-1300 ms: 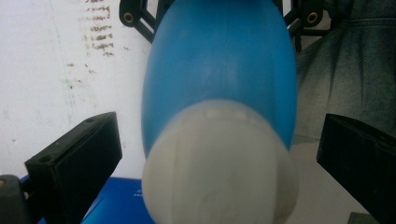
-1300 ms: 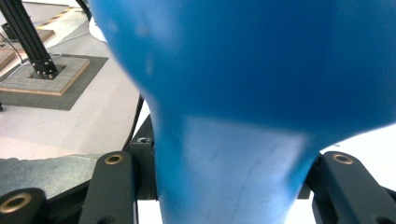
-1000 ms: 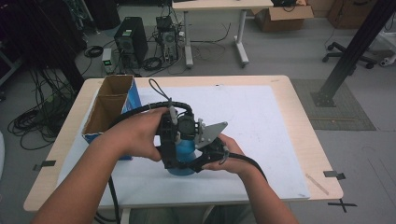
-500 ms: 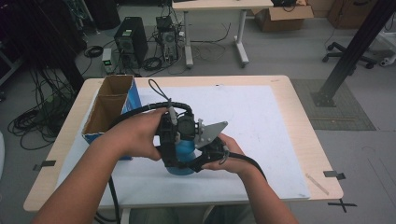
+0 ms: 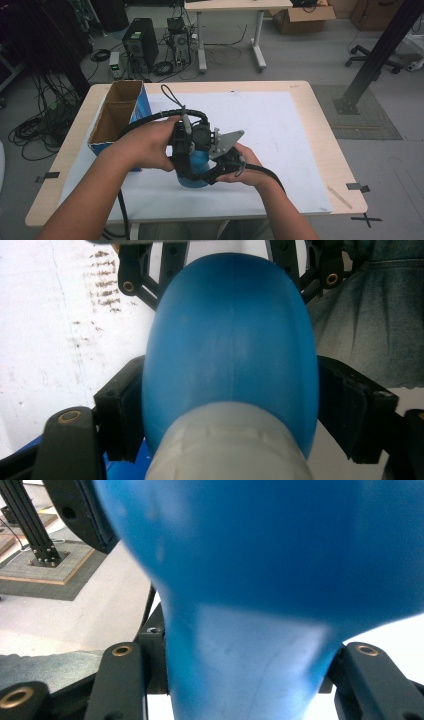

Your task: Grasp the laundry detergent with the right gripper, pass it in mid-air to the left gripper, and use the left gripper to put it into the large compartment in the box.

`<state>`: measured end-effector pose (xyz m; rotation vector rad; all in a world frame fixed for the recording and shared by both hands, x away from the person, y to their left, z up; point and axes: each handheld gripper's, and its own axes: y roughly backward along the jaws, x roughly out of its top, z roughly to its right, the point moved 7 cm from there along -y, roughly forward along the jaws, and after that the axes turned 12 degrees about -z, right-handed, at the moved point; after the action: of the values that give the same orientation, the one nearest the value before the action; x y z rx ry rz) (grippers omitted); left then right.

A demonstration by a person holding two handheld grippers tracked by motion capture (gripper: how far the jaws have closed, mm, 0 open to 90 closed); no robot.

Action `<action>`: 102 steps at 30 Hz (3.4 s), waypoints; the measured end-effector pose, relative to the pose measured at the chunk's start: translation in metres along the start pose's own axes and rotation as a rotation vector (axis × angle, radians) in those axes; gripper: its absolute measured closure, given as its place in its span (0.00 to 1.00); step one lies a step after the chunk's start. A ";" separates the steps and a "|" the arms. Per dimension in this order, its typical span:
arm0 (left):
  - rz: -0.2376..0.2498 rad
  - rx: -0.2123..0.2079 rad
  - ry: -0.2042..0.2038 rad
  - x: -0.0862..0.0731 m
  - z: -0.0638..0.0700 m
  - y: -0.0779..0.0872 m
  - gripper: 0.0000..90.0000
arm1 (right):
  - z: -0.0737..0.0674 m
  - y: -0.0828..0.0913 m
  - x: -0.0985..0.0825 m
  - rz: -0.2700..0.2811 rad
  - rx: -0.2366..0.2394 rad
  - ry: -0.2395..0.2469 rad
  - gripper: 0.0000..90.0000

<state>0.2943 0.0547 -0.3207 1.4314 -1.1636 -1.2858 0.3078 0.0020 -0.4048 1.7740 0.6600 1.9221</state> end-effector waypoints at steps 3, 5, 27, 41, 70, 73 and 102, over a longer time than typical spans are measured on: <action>-0.001 0.002 -0.003 0.000 0.000 0.000 0.28 | 0.000 0.000 0.000 0.000 0.000 0.002 0.50; 0.002 0.002 -0.004 0.000 0.001 0.000 0.30 | -0.001 0.000 0.000 0.000 0.001 0.000 0.50; -0.022 0.045 0.005 -0.002 0.000 -0.002 0.42 | -0.004 -0.004 -0.001 -0.009 0.010 -0.012 0.51; -0.036 0.055 0.024 -0.007 -0.002 0.008 0.43 | -0.003 -0.001 0.004 0.026 0.016 -0.038 0.39; -0.068 -0.010 0.129 -0.011 -0.013 0.013 0.42 | 0.010 0.028 -0.006 0.022 -0.060 -0.085 0.00; -0.075 -0.010 0.146 -0.010 -0.015 0.014 0.42 | 0.013 0.035 -0.006 0.024 -0.065 -0.099 0.00; -0.086 -0.160 0.670 -0.052 -0.067 0.075 0.42 | 0.060 0.128 -0.076 -0.513 -0.235 -0.178 0.03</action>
<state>0.3525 0.0920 -0.2313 1.6229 -0.5431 -0.8205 0.3735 -0.1427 -0.3817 1.4353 0.7083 1.4157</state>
